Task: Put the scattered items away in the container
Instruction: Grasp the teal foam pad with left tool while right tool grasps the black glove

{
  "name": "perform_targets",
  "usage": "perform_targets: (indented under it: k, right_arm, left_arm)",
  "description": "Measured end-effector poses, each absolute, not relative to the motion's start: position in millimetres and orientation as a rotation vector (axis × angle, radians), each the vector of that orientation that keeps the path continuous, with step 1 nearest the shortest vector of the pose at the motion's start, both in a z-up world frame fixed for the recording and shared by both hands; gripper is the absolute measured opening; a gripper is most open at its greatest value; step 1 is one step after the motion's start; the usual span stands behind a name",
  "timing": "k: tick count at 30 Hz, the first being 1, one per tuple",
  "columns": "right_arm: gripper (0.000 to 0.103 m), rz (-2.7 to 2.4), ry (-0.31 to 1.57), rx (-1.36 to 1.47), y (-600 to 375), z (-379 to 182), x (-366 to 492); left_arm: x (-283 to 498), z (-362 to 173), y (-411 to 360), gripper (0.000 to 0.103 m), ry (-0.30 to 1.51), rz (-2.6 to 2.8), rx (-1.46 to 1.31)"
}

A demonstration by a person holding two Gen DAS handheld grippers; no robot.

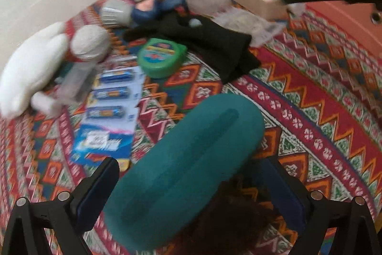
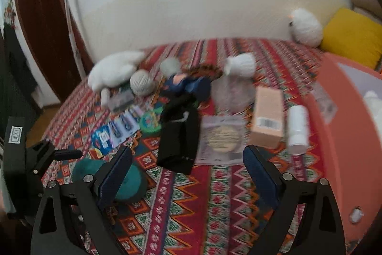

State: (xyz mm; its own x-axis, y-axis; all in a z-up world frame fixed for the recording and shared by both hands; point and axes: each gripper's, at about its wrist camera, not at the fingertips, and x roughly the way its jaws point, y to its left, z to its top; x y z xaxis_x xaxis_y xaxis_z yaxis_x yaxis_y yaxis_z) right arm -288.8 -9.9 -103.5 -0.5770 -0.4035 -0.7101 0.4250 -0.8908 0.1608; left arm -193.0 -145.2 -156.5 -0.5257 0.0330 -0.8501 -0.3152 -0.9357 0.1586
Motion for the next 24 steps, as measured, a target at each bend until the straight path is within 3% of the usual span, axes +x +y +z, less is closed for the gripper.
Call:
perform_targets:
  k: [8, 13, 14, 15, 17, 18, 20, 24]
  right_arm:
    - [0.093, -2.41, 0.211, 1.167, -67.5, -143.0, -322.4]
    - [0.085, -2.404, 0.368, 1.189, -89.4, -168.1, -335.4]
    - [0.072, -2.394, 0.383, 1.213, -91.2, -174.4, -338.7]
    - [0.047, -2.386, 0.393, 1.228, -91.8, -178.1, -341.0]
    - [0.034, -2.383, 0.411, 1.226, -91.5, -180.8, -342.8]
    - [0.021, -2.384, 0.411, 1.222, -90.8, -179.9, -342.9]
    - [0.017, -2.389, 0.388, 1.204, -87.6, -172.9, -340.6]
    - [0.015, -2.403, 0.334, 1.168, -79.4, -157.2, -335.8]
  left_arm:
    - [-211.9, -186.3, -142.8, 0.101, 0.523, 2.417, -1.407]
    - [-220.9, -189.6, -148.2, 0.101, 0.434, 2.36, -1.428]
    - [-220.6, -190.3, -148.2, 0.1, 0.427, 2.36, -1.424]
    - [-220.7, -189.8, -147.6, 0.099, 0.42, 2.36, -1.423]
    - [-220.9, -188.3, -146.3, 0.093, 0.417, 2.364, -1.422]
    - [-220.9, -186.9, -145.3, 0.091, 0.414, 2.367, -1.422]
    - [-220.8, -183.6, -143.7, 0.081, 0.404, 2.372, -1.42]
    - [-220.4, -178.6, -145.5, 0.074, 0.348, 2.397, -1.421]
